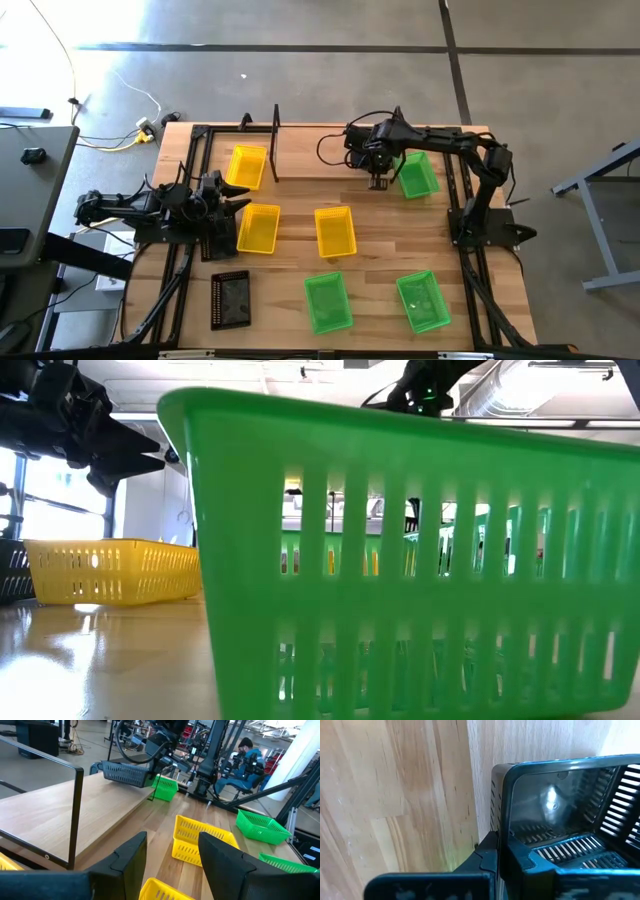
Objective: Stack baskets on shelf by color
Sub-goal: Put the top right black bin on the shelf, then put the bottom left yellow bin on the shelf
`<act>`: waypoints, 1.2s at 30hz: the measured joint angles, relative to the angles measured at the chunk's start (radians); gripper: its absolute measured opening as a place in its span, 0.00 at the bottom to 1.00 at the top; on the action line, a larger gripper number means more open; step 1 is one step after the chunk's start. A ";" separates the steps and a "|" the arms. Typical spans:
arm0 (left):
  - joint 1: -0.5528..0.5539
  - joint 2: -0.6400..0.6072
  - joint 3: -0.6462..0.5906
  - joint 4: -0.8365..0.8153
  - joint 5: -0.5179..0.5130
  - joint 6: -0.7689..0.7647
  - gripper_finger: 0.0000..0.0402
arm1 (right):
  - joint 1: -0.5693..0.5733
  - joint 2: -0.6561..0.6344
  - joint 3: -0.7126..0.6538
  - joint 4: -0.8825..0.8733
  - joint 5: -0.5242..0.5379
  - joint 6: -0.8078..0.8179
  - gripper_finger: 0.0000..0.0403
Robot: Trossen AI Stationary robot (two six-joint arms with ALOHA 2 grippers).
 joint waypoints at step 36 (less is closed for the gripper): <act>0.000 0.000 0.000 0.000 0.000 0.000 0.42 | 0.010 -0.001 0.169 -0.139 -0.074 0.206 0.19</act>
